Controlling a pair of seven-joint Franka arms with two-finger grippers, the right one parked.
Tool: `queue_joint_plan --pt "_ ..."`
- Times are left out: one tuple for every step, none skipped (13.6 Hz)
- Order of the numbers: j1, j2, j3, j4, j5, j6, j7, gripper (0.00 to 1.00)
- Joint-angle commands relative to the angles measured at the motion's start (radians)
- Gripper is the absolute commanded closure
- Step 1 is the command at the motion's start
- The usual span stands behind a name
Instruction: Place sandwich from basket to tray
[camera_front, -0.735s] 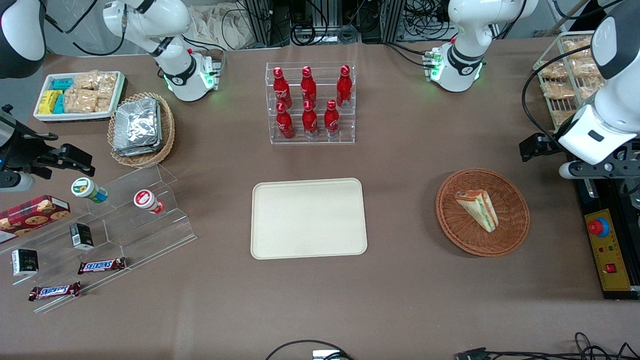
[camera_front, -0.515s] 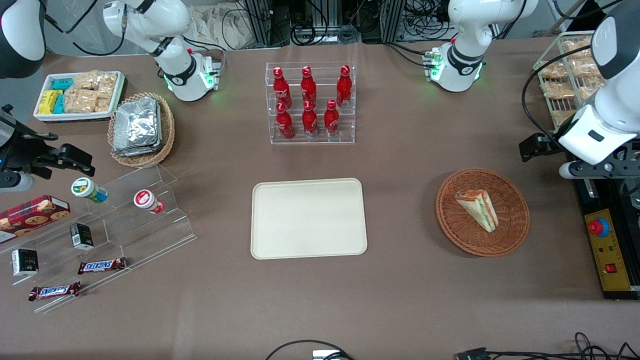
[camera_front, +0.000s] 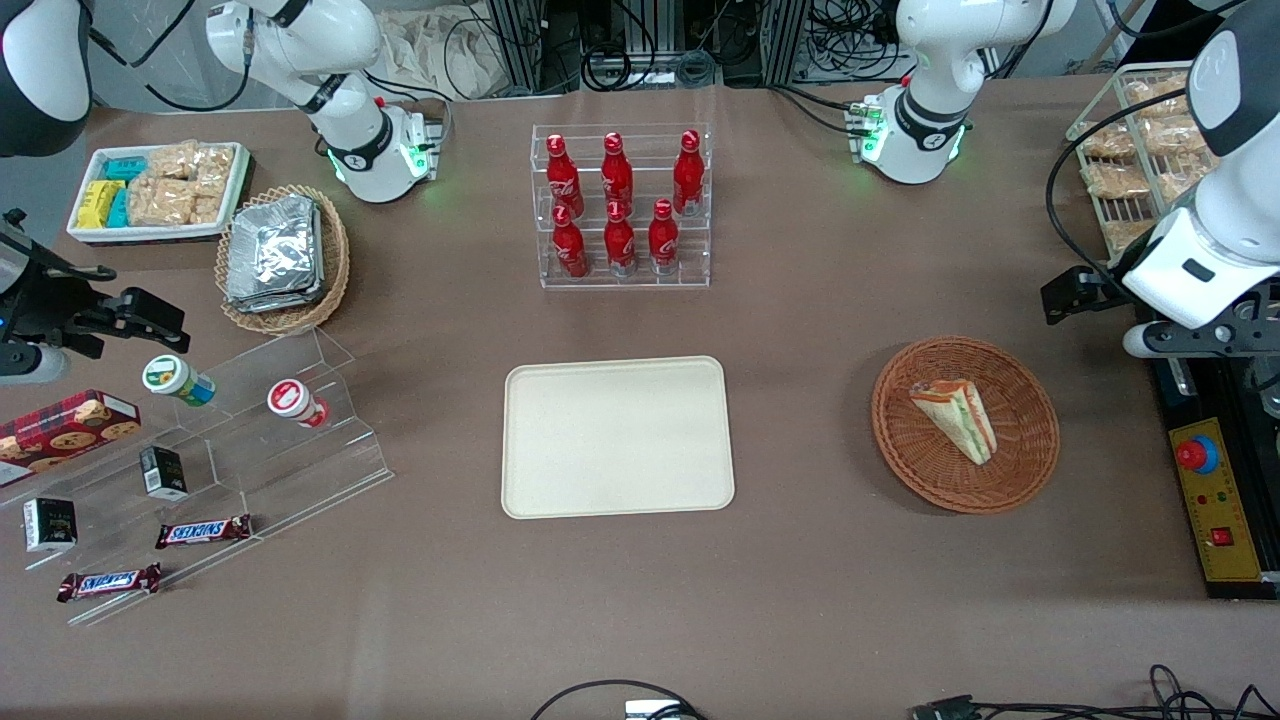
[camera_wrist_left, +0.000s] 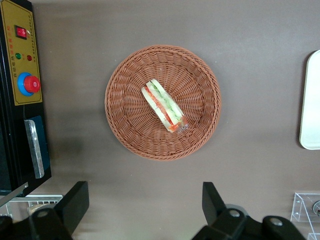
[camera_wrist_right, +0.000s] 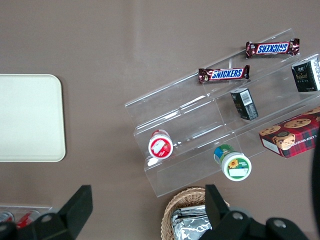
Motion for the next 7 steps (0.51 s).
queue_joint_plan --pt "0.006 0.03 -0.004 0.027 -0.008 0.008 -0.013 0.0" --pt "0.006 0.043 -0.002 0.027 -0.008 0.009 -0.04 0.0" --pt "0.006 0.056 -0.002 0.025 -0.008 0.009 -0.104 0.0" --pt "0.006 0.078 -0.004 0.025 -0.008 0.009 -0.176 0.0" --pt "0.006 0.105 -0.004 0.028 -0.01 0.011 -0.232 0.0" --pt "0.006 0.124 -0.004 0.025 -0.01 0.027 -0.275 0.0" --pt "0.006 0.141 -0.004 0.019 -0.011 0.044 -0.315 0.0"
